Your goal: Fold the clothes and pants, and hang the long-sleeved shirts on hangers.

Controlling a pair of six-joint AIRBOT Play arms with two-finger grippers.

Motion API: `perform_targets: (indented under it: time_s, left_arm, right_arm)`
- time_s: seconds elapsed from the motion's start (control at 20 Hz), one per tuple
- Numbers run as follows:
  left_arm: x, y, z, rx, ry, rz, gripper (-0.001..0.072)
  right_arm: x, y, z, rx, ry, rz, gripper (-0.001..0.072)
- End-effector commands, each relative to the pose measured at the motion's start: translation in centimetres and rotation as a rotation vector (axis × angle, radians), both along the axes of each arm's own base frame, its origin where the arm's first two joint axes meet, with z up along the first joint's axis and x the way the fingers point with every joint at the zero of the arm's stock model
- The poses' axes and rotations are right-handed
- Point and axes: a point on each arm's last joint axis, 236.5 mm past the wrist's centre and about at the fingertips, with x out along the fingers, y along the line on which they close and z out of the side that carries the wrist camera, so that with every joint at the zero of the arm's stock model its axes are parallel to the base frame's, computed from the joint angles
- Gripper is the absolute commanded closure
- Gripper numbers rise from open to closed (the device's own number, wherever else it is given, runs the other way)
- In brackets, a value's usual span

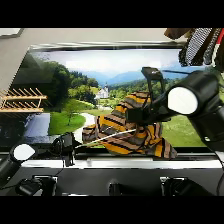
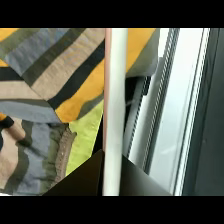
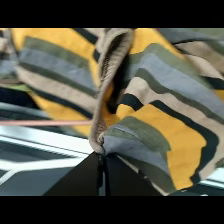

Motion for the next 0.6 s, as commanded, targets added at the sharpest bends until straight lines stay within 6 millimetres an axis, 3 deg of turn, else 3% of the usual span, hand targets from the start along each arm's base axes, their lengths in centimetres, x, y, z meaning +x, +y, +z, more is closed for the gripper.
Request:
perform_targets:
  time_s: [0.0, 0.25, 0.55]
  left_arm:
    - [1.0, -0.6, 0.1, -0.027, -0.016, 0.018, 0.0682]
    - [0.8, -1.1, -0.3, -0.026, -0.013, -0.006, 0.0681]
    - [1.9, -2.6, 0.6, -0.116, 0.001, 0.048, 0.0681]
  right_arm:
    - [-1.0, 0.5, 2.3, 0.061, 0.028, -0.058, 0.0675]
    - [-1.7, 1.7, 2.7, 0.122, 0.07, -0.082, 0.0675]
    - [-0.8, 1.1, 1.8, 0.072, 0.054, -0.082, 0.0674]
